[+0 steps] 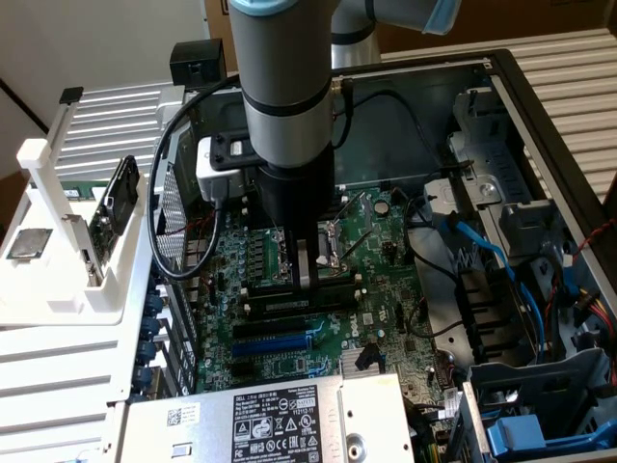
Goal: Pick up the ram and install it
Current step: 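Press down the ram until it locks into place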
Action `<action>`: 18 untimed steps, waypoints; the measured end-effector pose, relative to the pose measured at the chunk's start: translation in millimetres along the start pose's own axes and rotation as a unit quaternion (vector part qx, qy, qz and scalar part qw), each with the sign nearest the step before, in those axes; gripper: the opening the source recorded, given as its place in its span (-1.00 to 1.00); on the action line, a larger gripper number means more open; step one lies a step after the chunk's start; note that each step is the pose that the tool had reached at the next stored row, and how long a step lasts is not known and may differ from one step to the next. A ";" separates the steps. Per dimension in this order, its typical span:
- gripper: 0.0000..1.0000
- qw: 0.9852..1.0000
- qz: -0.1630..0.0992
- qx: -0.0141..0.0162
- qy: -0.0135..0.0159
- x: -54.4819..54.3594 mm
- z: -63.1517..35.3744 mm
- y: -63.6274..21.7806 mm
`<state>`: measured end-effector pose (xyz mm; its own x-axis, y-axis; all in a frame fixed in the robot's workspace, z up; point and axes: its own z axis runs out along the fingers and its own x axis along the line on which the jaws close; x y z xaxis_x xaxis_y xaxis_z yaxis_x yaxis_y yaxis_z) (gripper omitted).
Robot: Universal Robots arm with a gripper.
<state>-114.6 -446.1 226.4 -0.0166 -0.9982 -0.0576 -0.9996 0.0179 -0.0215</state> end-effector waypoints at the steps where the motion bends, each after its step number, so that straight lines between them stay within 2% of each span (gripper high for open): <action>1: -0.80 1.000 0.000 0.000 0.000 0.0 0.0 0.0; 4: -0.80 1.000 0.000 0.000 -0.001 -0.4 -5.8 -0.1; 14: -0.80 1.000 0.000 0.000 0.000 -2.2 -39.0 -0.9; 18: -0.80 1.000 0.000 0.000 0.000 -2.4 -40.8 -0.9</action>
<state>-114.6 -446.1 267.3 -0.0165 -0.9982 -0.0580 -0.9996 0.0178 -0.0216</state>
